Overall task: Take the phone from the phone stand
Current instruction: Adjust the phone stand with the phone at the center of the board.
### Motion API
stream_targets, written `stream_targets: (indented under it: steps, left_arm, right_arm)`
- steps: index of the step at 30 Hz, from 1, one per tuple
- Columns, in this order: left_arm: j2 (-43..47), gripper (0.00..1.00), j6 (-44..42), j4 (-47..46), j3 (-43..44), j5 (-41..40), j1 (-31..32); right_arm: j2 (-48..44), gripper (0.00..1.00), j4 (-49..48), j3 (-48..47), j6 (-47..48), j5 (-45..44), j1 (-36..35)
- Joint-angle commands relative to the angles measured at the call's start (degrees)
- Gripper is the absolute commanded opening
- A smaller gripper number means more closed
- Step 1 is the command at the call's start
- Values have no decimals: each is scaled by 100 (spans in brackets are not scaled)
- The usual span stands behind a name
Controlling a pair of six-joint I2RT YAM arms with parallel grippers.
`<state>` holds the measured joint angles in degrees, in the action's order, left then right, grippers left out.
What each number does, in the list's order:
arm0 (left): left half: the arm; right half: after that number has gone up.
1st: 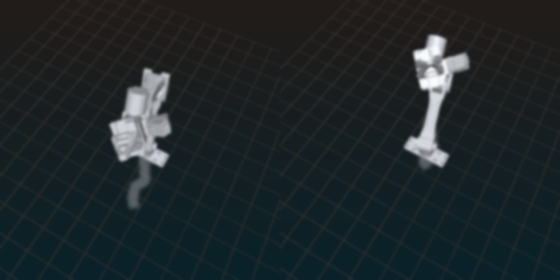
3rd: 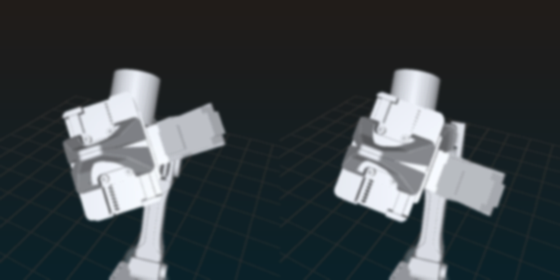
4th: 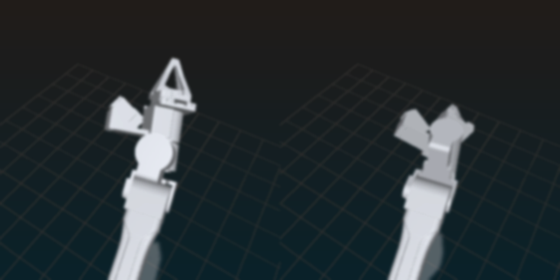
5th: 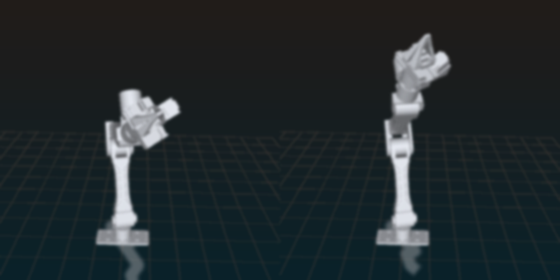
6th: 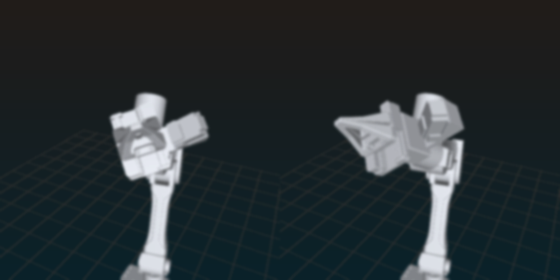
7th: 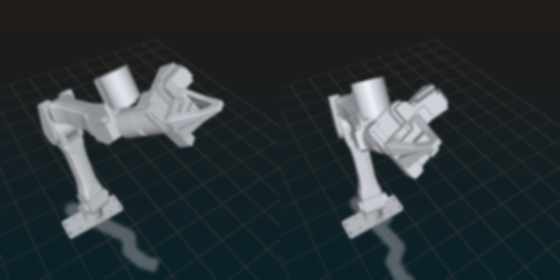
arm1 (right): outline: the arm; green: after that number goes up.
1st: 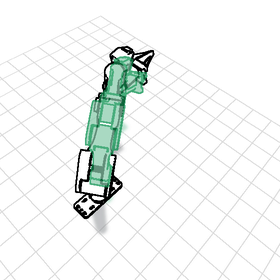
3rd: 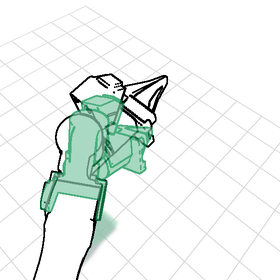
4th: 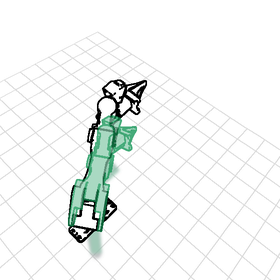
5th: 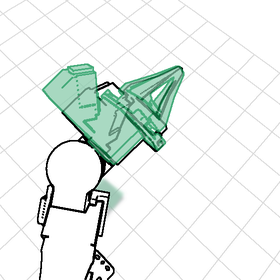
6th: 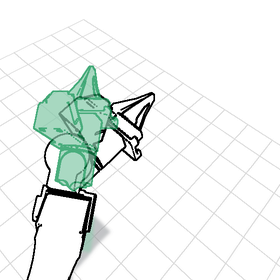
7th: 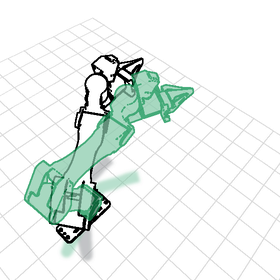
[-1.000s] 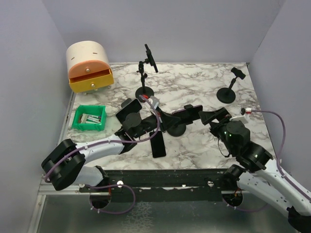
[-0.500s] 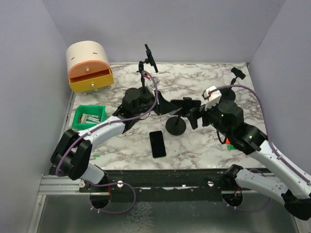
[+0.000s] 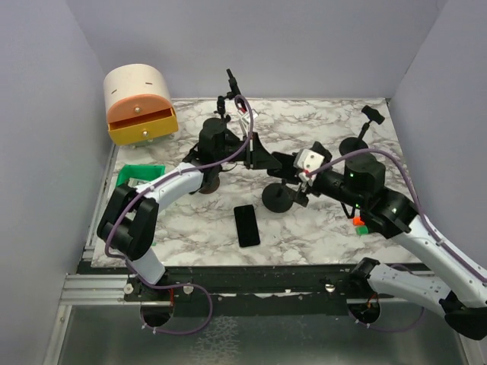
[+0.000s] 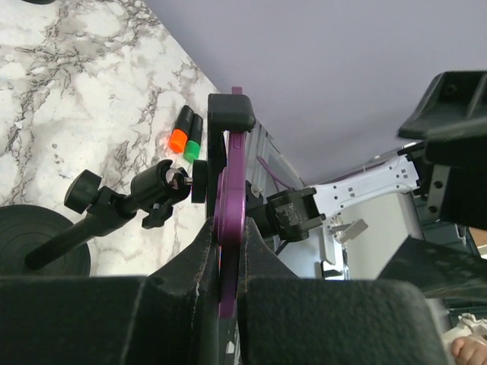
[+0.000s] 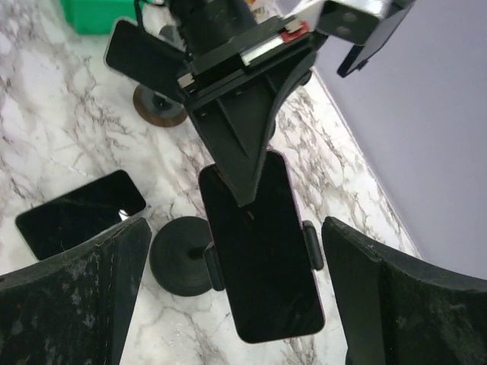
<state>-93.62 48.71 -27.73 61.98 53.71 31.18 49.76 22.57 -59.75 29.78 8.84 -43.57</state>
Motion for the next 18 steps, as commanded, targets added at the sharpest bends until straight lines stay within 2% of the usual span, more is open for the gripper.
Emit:
stream_targets:
  steps: [1, 3, 5, 18]
  left_arm:
    - [-7, 0, -212, 926, 521, 312, 20]
    - [-6, 0, -887, 2026, 887, -28, 27]
    - [10, 0, -1308, 2639, 1108, -219, 28]
    - [314, 0, -1628, 3097, 1179, -405, 29]
  right_arm:
    - [369, 100, 414, -213, 778, 18, -171]
    - [513, 100, 464, -304, 901, -199, -280]
    - [658, 100, 471, -363, 1016, -450, -376]
    - [1349, 100, 421, -592, 1165, -1258, -642]
